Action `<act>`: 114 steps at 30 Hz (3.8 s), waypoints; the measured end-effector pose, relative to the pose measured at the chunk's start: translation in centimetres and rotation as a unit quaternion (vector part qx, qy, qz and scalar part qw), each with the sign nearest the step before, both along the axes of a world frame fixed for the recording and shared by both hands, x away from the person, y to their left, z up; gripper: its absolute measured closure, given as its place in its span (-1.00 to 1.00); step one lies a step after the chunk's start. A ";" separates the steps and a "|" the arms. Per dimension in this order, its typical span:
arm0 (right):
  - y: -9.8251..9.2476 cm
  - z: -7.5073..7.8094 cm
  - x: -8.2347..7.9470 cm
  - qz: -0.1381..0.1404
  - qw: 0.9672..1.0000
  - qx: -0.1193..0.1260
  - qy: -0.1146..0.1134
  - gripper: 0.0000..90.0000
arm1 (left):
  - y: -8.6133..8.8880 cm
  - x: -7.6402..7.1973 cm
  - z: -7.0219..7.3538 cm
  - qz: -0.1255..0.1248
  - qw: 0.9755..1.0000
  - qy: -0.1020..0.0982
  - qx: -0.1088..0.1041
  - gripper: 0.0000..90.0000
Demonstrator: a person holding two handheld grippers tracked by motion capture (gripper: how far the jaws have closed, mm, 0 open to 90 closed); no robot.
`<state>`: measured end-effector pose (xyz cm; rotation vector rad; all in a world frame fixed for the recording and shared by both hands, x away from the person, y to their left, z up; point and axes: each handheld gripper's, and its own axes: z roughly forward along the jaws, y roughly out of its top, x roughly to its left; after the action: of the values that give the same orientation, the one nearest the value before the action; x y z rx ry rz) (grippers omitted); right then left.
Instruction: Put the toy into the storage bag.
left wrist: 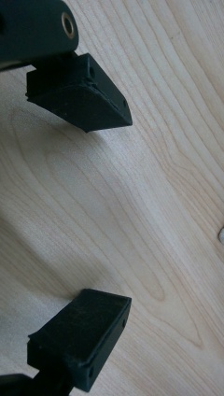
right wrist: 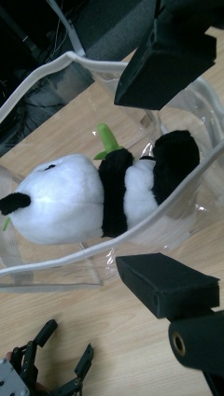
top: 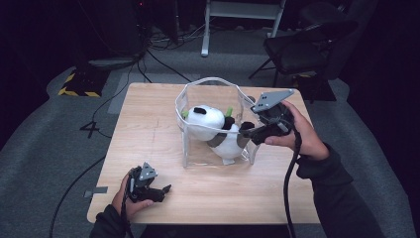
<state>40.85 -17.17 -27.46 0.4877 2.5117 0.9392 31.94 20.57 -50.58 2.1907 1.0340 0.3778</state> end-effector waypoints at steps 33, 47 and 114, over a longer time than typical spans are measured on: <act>-5.7 -2.2 -3.1 -0.029 0.999 0.003 -0.035 -0.58 | 0.0 0.0 0.0 0.000 1.000 0.000 0.000 -0.71; -7.4 -4.3 -3.3 -0.047 0.998 -0.010 -0.030 -0.58 | 0.0 0.0 0.0 0.000 1.000 0.000 0.000 -0.71; -12.5 -17.4 -3.3 -0.108 0.992 -0.039 0.047 -0.55 | 0.0 0.0 0.0 0.000 1.000 0.000 0.000 -0.71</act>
<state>37.52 -29.69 -44.89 0.7773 2.5035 0.7493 31.94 20.57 -50.58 2.1911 1.0329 0.3776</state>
